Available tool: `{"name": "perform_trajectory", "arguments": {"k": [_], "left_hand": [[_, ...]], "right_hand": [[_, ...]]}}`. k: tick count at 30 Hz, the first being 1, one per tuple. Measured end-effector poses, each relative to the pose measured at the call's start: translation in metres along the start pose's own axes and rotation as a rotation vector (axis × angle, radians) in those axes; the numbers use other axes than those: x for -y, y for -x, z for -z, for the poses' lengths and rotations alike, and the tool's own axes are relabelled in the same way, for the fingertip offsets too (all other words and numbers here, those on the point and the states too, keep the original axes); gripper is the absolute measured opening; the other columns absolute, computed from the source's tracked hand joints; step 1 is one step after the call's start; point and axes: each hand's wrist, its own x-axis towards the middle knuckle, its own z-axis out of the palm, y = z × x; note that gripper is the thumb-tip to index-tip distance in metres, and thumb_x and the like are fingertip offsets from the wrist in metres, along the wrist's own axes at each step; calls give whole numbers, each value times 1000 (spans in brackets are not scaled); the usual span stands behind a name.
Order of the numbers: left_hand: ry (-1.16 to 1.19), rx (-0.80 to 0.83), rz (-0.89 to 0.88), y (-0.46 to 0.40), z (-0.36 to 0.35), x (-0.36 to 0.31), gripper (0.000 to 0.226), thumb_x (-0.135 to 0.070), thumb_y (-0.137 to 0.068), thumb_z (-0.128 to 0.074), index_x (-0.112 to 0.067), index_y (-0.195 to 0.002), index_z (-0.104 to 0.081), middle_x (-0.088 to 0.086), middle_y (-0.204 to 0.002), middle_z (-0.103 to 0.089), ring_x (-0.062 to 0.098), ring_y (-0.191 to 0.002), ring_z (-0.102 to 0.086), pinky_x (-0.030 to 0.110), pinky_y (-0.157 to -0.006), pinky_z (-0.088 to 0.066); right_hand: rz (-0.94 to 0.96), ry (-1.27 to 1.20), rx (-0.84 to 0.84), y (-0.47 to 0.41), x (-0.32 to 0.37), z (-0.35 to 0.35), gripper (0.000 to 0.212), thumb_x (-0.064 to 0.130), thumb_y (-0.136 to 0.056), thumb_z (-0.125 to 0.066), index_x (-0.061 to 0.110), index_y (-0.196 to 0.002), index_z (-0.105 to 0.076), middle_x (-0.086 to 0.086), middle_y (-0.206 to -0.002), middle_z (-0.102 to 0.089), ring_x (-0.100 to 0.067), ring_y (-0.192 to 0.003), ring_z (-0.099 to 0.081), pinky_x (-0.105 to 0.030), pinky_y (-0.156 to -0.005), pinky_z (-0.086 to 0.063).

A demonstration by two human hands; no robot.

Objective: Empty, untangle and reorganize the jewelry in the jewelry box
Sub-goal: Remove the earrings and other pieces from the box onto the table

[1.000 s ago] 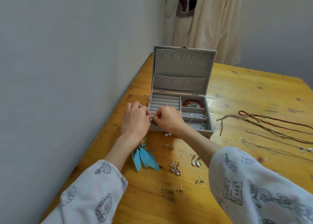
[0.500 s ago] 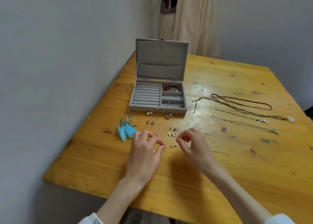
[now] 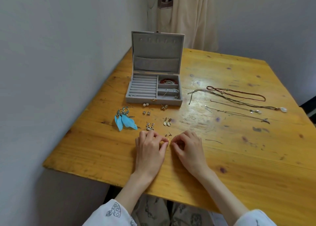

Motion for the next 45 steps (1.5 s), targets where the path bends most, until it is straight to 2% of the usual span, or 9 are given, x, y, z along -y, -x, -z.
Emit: {"name": "perform_trajectory", "arguments": {"k": [4,11,15,20,23,30,34,41,45], "left_hand": [[61,-14,31,0,1,3,15,-26,-79,-69,-24,-94,-70,-6,-92,-58,5,-92,-30,21,-77,-25],[83,-2,50,2,1,5,14,-26,-81,-66,-23,-95,-68,-8,-96,-58,6,-94,-34,21,-79,-29],[247,-84,106,3,5,5,16,-24,-86,-60,-23,-102,-62,-10,-93,-54,6,-92,-40,22,-81,-38],[255,-39,27,-18,18,23,25,-21,-88,-56,-22,-113,-56,-10,-103,-51,4,-100,-42,12,-85,-34],[212,-13,5,-49,33,48,27,-21,-91,-52,-20,-117,-56,-7,-110,-52,4,-107,-41,14,-92,-31],[5,-27,59,-124,48,104,34,-22,-93,-47,-19,-127,-51,2,-111,-51,11,-104,-40,20,-87,-33],[-73,22,63,-149,37,113,33,-29,-95,-43,-22,-125,-54,2,-108,-53,14,-101,-43,22,-79,-36],[-159,-42,11,-151,28,112,31,-25,-93,-44,-21,-118,-60,2,-100,-54,10,-89,-38,23,-74,-35],[-181,-37,-8,-154,32,112,29,-25,-92,-44,-19,-112,-64,3,-100,-55,12,-91,-40,23,-74,-36]], "right_hand": [[-16,-10,-5,0,1,0,4,16,-78,-68,16,-79,-64,5,-85,-54,-19,-91,-49,-35,-83,-33],[-14,-40,-7,2,2,3,7,16,-78,-68,15,-78,-62,9,-82,-48,-18,-88,-48,-33,-84,-35],[-67,-191,-72,0,6,7,5,15,-80,-66,16,-78,-62,2,-80,-55,-13,-75,-52,-38,-81,-43],[-2,-227,-86,-30,20,13,4,16,-86,-60,17,-90,-60,4,-84,-57,-3,-74,-49,-19,-70,-41],[85,-190,-26,-59,34,15,9,14,-89,-56,12,-96,-62,4,-86,-57,-1,-73,-50,-9,-67,-41],[249,22,96,-141,65,-15,25,18,-93,-49,14,-114,-62,-3,-103,-61,-16,-95,-53,-27,-81,-45],[321,177,210,-176,73,-41,29,18,-95,-43,16,-117,-61,-8,-109,-59,-24,-104,-51,-38,-88,-43],[412,286,228,-186,68,-58,32,20,-96,-38,21,-119,-61,-5,-99,-52,-20,-95,-44,-28,-75,-30],[402,235,245,-185,65,-55,29,20,-95,-42,18,-114,-64,-5,-98,-55,-20,-95,-48,-33,-80,-41]]}}
